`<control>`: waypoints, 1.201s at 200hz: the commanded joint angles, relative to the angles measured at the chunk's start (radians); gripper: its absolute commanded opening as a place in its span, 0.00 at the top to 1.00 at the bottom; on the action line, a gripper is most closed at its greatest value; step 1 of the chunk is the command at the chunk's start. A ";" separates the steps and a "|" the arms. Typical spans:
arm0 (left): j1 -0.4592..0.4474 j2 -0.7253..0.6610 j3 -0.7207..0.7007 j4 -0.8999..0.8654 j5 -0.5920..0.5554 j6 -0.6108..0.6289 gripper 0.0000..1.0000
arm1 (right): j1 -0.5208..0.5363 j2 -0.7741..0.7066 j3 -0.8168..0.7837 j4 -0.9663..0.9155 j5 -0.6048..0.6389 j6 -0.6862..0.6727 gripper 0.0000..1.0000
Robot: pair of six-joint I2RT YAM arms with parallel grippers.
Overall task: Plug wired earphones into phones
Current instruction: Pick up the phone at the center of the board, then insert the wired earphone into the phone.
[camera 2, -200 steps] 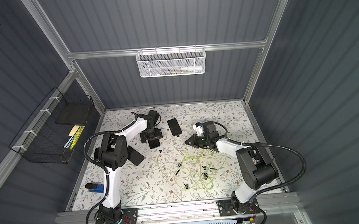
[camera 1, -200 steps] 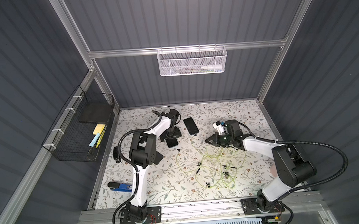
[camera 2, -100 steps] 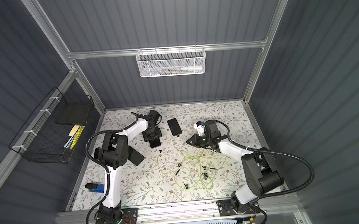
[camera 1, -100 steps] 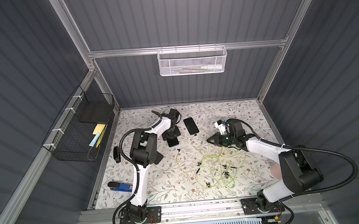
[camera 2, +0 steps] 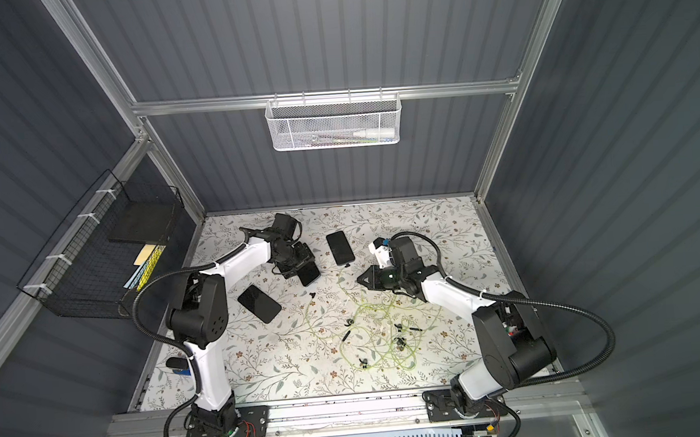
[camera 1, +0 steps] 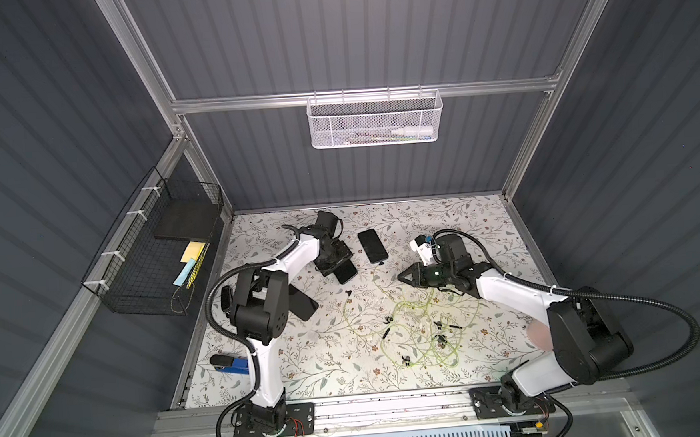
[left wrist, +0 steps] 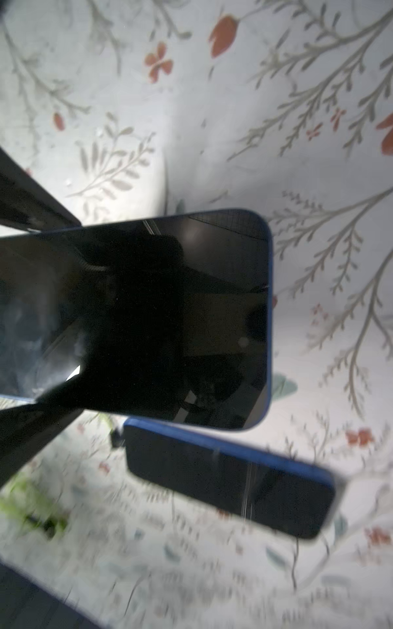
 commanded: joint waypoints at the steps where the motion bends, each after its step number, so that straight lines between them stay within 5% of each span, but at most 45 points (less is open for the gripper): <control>1: 0.006 -0.102 -0.031 0.137 0.142 -0.118 0.53 | 0.026 -0.019 0.026 0.094 0.013 -0.017 1.00; 47: 0.016 -0.217 -0.236 0.485 0.361 -0.484 0.67 | 0.133 -0.029 -0.023 0.297 0.202 -0.133 1.00; 93: 0.015 -0.232 -0.396 0.769 0.444 -0.790 1.00 | 0.181 -0.047 -0.046 0.428 0.376 -0.260 1.00; 106: 0.015 -0.224 -0.427 0.819 0.447 -0.842 1.00 | 0.182 -0.044 -0.041 0.423 0.381 -0.268 1.00; 240: -0.001 -0.221 -0.484 0.858 0.371 -0.958 1.00 | 0.204 0.010 0.002 0.438 0.399 -0.257 1.00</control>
